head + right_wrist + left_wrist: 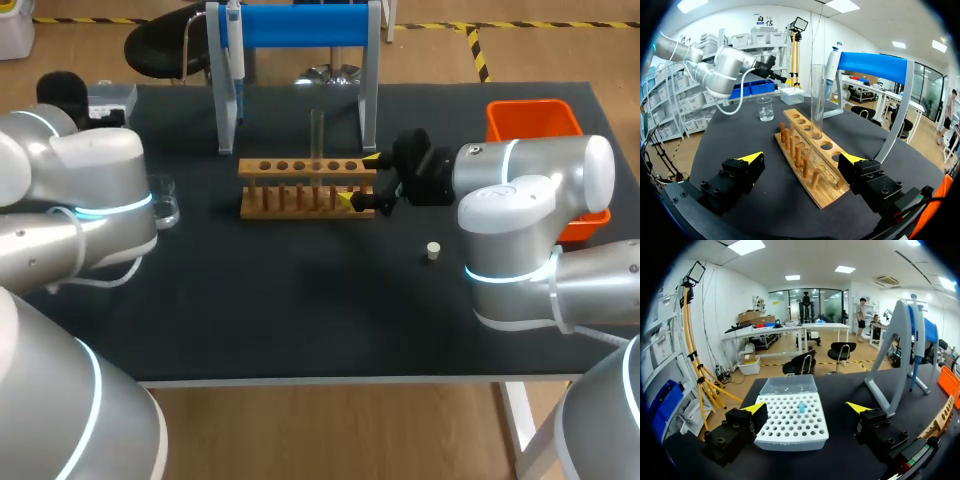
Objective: Invert the test tube, pick up the pipette, mount the tip to pipette, aspirate from beaker and dispense into the tube, eject the tip, return the pipette, and cap with the stopper.
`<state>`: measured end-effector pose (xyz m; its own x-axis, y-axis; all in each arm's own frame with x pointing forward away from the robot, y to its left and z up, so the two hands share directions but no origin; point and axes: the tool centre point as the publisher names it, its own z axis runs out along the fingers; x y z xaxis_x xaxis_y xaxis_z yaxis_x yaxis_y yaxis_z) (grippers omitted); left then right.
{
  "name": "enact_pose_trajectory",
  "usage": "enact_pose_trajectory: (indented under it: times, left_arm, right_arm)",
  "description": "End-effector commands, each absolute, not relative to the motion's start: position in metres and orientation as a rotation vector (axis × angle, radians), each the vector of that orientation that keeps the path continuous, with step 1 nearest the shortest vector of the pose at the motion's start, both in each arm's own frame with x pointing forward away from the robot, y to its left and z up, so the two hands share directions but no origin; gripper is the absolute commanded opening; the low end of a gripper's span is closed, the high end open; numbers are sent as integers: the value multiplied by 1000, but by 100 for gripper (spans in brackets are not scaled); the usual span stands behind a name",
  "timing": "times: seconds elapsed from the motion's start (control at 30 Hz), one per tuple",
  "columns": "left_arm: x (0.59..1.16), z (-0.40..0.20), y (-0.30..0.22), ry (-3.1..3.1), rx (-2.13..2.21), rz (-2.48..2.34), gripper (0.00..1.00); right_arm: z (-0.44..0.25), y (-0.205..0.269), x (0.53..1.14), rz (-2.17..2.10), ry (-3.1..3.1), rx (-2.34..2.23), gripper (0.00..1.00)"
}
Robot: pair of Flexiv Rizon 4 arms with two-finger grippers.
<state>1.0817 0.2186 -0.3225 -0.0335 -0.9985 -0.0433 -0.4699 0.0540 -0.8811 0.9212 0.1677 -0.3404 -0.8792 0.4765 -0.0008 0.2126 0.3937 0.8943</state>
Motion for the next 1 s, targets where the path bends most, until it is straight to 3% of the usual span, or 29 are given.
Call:
enact_pose_trajectory:
  times: [0.03, 0.67, 0.7, 0.73, 0.8, 0.83, 0.9, 1.0]
  left_arm:
    - [1082, -327, 222, 1617, -1482, -955, 100]
    - [1097, -337, 209, 1731, -1469, -1007, 100]
    - [1098, -338, 209, 1729, -1471, -1005, 97]
    - [1099, -339, 208, 1729, -1472, -1005, 87]
    - [1101, -340, 207, 1727, -1475, -1004, 83]
    - [1102, -341, 207, 1726, -1476, -1005, 64]
    - [1104, -342, 207, 1723, -1480, -1005, 52]
    - [1106, -344, 206, 1721, -1481, -1008, 58]
  right_arm:
    - [-340, 167, 921, 1480, 2398, 607, 100]
    - [-340, 167, 921, 1480, 2398, 607, 100]
    - [-340, 167, 921, 1480, 2398, 607, 100]
    - [-340, 167, 921, 1480, 2398, 607, 100]
    - [-340, 167, 921, 1480, 2398, 607, 100]
    - [-340, 167, 921, 1480, 2398, 607, 100]
    - [-340, 167, 921, 1480, 2398, 607, 100]
    - [-340, 167, 921, 1480, 2398, 607, 100]
